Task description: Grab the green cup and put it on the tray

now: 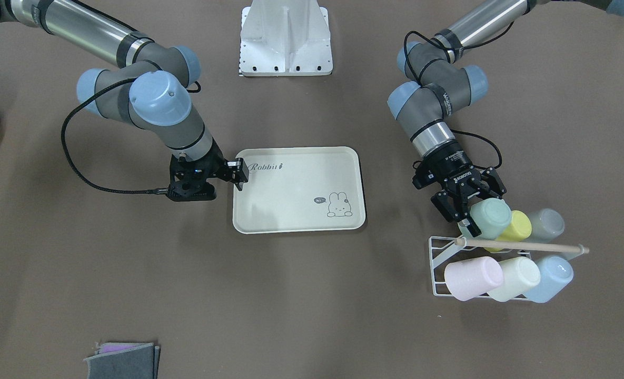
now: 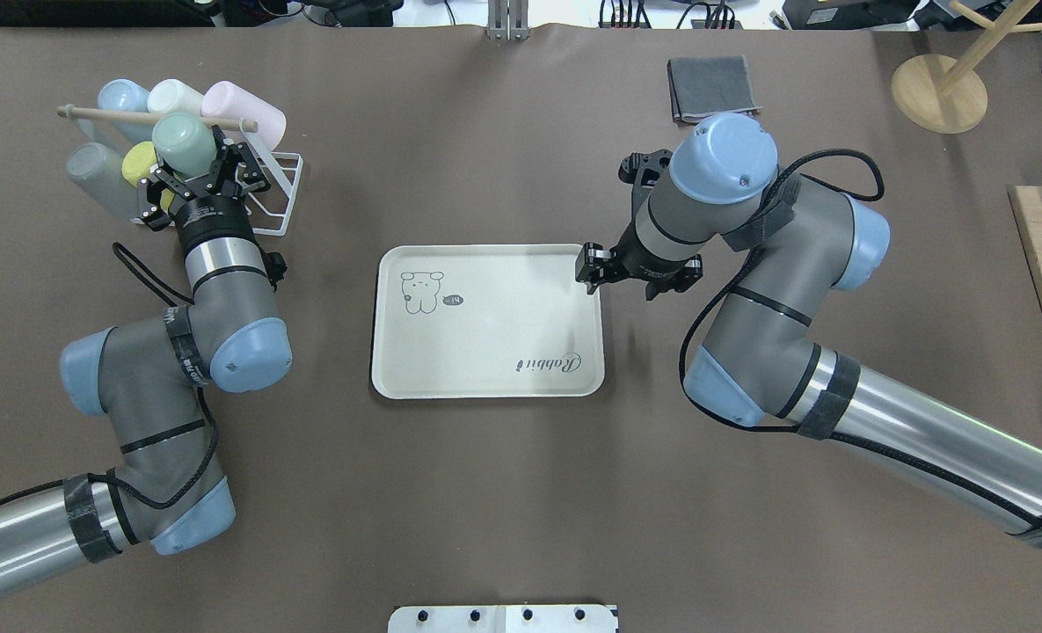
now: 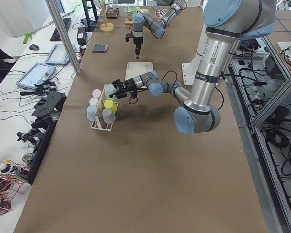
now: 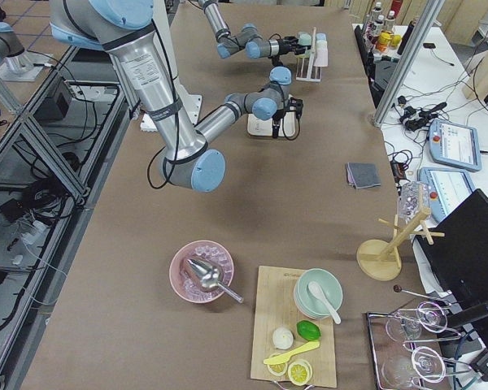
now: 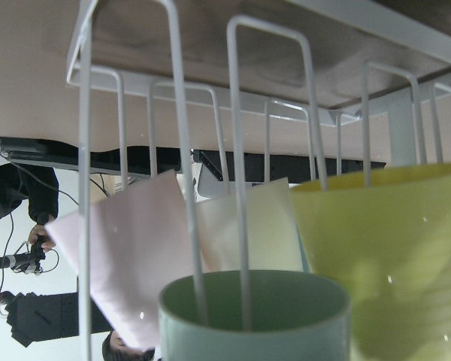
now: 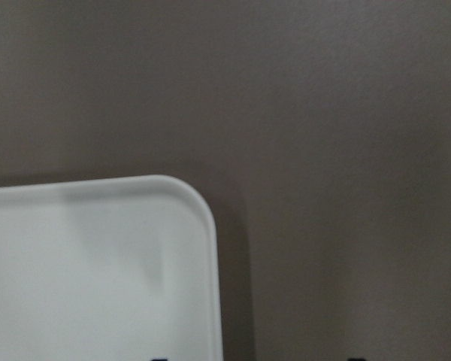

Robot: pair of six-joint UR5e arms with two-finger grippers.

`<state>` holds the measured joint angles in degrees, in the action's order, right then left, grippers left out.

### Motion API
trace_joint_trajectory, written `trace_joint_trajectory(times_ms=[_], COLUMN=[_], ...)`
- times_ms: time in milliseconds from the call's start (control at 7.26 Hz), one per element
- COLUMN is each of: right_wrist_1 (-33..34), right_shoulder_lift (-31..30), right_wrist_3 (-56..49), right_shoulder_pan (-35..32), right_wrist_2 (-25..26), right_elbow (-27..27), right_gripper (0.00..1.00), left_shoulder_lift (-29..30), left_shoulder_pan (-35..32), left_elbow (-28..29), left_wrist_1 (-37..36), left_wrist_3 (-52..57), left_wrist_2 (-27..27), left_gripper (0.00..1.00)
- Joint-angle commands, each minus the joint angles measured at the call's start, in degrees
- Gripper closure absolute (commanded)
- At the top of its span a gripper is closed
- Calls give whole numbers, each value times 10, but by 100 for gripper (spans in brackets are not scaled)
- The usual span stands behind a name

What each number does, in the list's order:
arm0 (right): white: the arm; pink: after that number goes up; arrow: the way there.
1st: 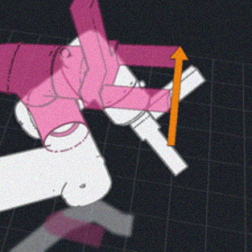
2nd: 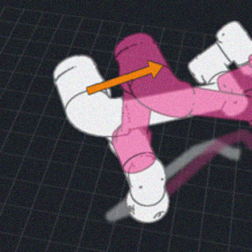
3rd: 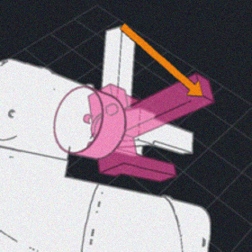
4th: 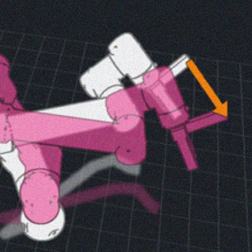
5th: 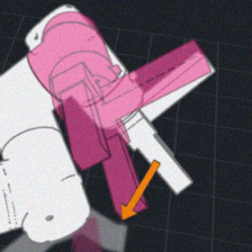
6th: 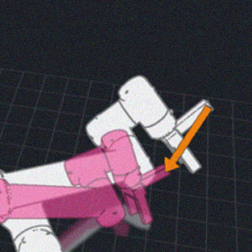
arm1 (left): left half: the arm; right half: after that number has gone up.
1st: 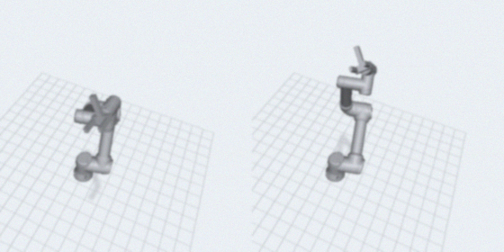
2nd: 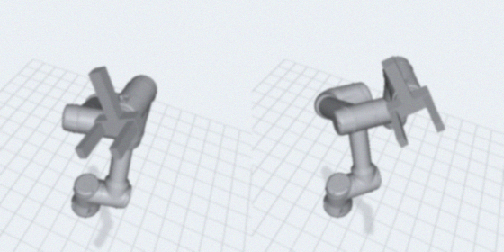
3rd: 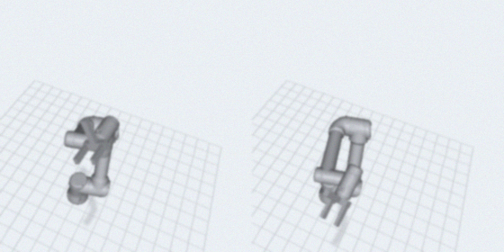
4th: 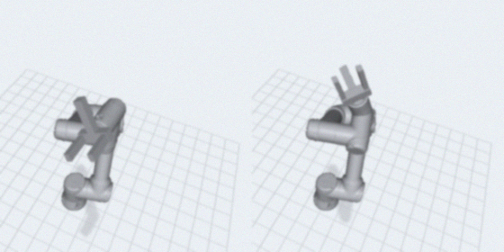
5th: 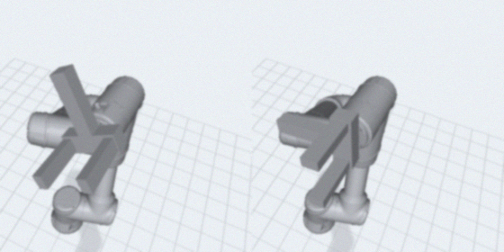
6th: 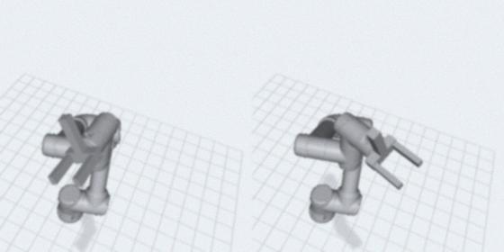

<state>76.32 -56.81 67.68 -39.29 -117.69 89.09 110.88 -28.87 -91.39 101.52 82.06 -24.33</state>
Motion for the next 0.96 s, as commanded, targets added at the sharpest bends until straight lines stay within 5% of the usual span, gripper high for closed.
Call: trace_joint_trajectory(times_ms=[0, 413, 689, 826], right_wrist_1=[13, 111, 127, 125], right_shoulder_lift=[-29, -92, -179, -232], right_wrist_3=[-70, -241, -327, -364], right_shoulder_pan=[-62, -188, -282, -318], right_wrist_2=[-19, -45, -83, -96], right_elbow=[6, 47, 91, 117], right_gripper=[1, 0, 0, 0], left_shoulder_lift=[-26, -39, -30, -19], left_shoulder_pan=[2, 0, -2, -3], left_elbow=[-25, -32, -59, -87], left_wrist_1=[68, 268, 342, 355], left_wrist_3=[64, 160, 154, 117], left_wrist_2=[1, -2, -5, -48], left_gripper=[100, 100, 100, 100])
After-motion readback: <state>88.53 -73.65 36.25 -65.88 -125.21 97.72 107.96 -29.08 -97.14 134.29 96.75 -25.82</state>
